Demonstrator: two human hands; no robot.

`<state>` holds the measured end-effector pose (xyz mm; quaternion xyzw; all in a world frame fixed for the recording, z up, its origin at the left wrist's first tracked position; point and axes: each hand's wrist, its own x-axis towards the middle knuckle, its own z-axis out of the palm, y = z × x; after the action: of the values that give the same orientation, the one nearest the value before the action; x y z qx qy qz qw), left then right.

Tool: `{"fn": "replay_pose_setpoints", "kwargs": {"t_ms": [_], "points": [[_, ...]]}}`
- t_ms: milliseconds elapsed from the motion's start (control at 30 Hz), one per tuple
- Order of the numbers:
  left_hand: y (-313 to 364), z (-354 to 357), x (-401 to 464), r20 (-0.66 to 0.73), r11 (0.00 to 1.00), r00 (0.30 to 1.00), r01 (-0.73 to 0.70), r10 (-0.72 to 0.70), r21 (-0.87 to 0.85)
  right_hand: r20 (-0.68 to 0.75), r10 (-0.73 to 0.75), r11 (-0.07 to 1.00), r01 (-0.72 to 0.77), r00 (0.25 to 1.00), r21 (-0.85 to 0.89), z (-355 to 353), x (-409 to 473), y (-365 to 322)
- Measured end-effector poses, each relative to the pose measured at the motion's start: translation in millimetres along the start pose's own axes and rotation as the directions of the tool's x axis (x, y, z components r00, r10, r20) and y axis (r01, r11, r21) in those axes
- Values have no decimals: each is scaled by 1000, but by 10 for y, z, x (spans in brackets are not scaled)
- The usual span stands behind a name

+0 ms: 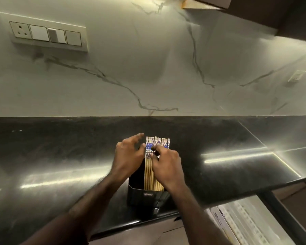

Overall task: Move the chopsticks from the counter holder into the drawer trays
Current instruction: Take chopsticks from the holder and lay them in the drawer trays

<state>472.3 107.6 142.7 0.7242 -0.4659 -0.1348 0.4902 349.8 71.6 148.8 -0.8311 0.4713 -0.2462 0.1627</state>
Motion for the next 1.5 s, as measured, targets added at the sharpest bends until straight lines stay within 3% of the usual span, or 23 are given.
{"fn": "replay_pose_setpoints", "kwargs": {"t_ms": [300,533,967,1133,1267,1367,1500], "points": [[-305,333,338,172,979,978,147,-122,-144,35,126,992,-125,991,-26,320,98,180],[-392,498,337,135,948,983,159,-126,-277,90,140,990,-139,986,-15,400,60,235],[-448,475,306,104,886,985,172,-140,-432,36,144,989,-146,989,36,424,68,207],[-334,289,337,97,890,992,113,-77,-442,99,193,968,-206,976,143,356,149,152],[-49,42,467,63,914,995,-49,81,-403,201,219,908,-275,955,317,234,254,117],[264,-165,582,51,911,980,-159,192,-380,263,205,845,-306,943,439,101,289,97],[693,-390,706,52,880,976,-166,210,-445,327,134,795,-298,935,528,-135,235,142]]}}
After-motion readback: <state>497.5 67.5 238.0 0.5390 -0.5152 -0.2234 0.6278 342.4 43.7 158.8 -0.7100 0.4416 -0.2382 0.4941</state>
